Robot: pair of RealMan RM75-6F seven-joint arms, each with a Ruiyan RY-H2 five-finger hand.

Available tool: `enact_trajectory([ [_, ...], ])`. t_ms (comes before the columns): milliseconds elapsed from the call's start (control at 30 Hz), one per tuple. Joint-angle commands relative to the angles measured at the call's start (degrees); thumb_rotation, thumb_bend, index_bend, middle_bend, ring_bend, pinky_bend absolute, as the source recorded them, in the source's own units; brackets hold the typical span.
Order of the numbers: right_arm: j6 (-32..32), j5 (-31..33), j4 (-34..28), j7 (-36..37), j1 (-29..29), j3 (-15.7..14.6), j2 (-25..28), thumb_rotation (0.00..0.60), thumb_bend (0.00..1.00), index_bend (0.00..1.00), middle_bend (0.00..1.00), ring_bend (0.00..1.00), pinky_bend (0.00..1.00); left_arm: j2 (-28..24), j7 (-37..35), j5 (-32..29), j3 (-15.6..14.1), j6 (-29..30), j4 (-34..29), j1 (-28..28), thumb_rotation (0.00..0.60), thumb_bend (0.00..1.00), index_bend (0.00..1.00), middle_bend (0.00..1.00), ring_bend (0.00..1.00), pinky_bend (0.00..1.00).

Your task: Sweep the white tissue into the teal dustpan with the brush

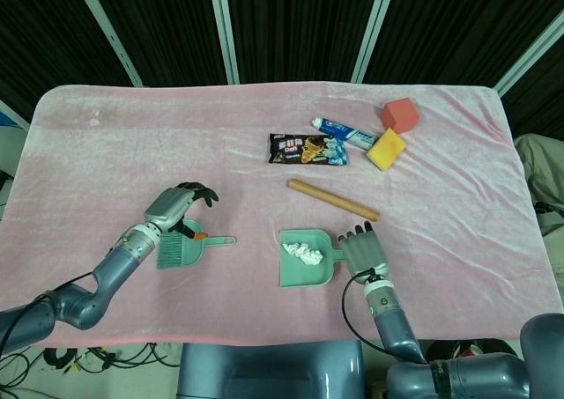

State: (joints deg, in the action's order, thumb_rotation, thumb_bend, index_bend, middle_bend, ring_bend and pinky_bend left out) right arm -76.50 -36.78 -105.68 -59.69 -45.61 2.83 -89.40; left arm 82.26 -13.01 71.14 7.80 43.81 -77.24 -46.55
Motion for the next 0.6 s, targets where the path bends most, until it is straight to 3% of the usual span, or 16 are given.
enact_trajectory([
  [33,-0.41,0.54,-0.43,-0.77,0.06,-0.12,-0.18,0.600,0.34,0.39,0.33,0.19,0.17,-0.43,0.40,-0.37,0.26,0.23,-0.41,0.28,0.600,0.05,0.28,0.36,0.13,0.14],
  [200,-1.21,0.97,-0.81,-2.07,0.14,-0.33,-0.50,0.600,0.26,0.28,0.26,0.15,0.17,-1.28,1.14,-0.76,0.06,0.81,-2.63,1.15,0.600,0.05,0.28,0.36,0.13,0.14],
  [367,-2.15,1.99,-1.78,-3.37,0.26,-0.33,-0.25,0.600,0.18,0.06,0.10,0.07,0.15,-2.58,2.17,-0.06,-0.56,2.69,-5.46,2.57,0.600,0.05,0.26,0.33,0.11,0.14],
  [600,-4.23,-0.29,-4.88,-3.61,1.41,-1.93,2.71,0.600,0.16,0.00,0.01,0.02,0.14,-6.04,5.47,0.10,-1.49,8.76,-11.18,6.53,0.600,0.05,0.24,0.22,0.05,0.12],
])
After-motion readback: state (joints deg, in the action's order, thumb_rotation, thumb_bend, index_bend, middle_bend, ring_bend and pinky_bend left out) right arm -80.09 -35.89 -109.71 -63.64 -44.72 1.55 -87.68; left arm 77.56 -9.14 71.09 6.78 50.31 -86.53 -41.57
